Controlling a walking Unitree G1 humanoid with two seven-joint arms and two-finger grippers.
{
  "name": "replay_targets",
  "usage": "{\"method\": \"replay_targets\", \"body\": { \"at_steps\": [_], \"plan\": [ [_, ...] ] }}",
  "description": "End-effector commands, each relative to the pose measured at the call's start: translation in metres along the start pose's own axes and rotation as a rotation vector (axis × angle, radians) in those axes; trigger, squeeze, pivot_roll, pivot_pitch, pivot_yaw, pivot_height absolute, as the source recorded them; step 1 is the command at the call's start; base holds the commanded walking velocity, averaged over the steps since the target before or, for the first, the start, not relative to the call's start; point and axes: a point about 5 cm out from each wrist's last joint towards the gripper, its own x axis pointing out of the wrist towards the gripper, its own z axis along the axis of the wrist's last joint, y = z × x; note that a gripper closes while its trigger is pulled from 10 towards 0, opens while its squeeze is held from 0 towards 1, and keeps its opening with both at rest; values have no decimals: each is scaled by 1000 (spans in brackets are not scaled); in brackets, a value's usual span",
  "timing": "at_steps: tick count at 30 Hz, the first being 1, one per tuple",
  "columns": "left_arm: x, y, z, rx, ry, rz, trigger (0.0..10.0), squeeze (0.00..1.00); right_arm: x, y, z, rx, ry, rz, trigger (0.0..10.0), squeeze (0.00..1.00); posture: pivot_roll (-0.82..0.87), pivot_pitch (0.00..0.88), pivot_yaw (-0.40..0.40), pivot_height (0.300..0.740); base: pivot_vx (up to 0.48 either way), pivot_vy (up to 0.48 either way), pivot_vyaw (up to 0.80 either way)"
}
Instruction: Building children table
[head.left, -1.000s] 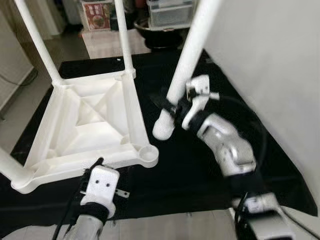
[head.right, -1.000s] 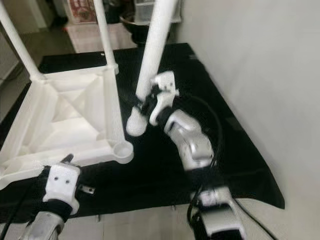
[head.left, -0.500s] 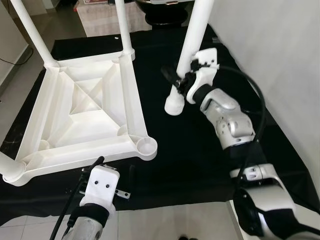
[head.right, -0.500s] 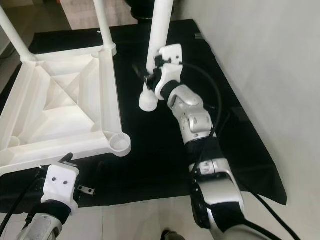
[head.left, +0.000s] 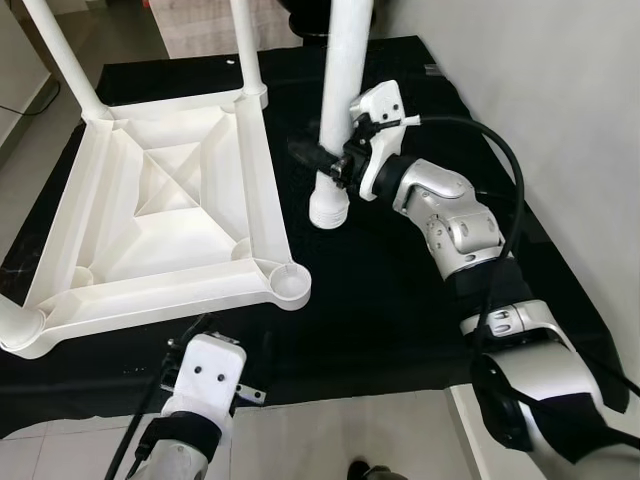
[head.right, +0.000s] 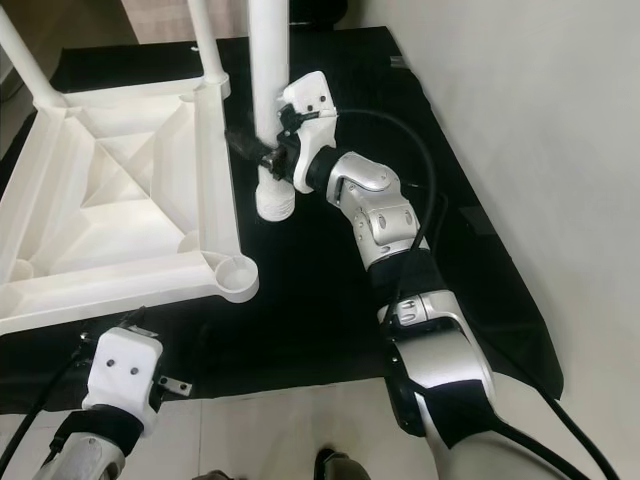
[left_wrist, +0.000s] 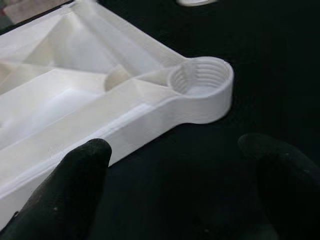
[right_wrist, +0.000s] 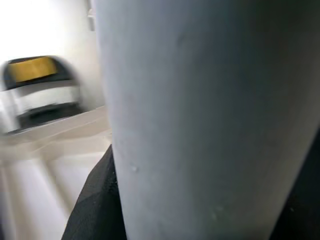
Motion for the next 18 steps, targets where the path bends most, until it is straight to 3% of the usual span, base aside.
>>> {"method": "replay_targets", "body": {
  "at_steps": [1, 6, 8, 11, 15, 18],
  "plan": [
    [-8, -4, 2, 53, 9, -67, 10000, 0, 4, 1, 5, -34, -2, 77, 10000, 0, 13, 227, -11, 740, 0, 0, 0],
    [-20, -8, 4, 116, 17, -121, 10000, 0, 1, -3, 5, -59, 34, 139, 10000, 0, 31, 255, -29, 740, 0, 0, 0],
    [-20, -8, 4, 116, 17, -121, 10000, 0, 1, -3, 5, -59, 34, 139, 10000, 0, 31, 255, -29, 740, 0, 0, 0],
    [-32, -11, 5, 106, 45, -121, 10000, 0, -3, -4, 10, -72, 42, 236, 10000, 0, 38, 285, -39, 740, 0, 0, 0],
    [-42, -15, 11, 93, 55, -122, 10000, 0, -8, 1, 25, -16, -52, 405, 10000, 0, 47, 310, -42, 740, 0, 0, 0],
    [-46, -14, 14, 113, 53, -114, 10000, 0, -9, 17, 37, 44, -170, 558, 10000, 0, 51, 326, -29, 740, 0, 0, 0]
  ]
}}
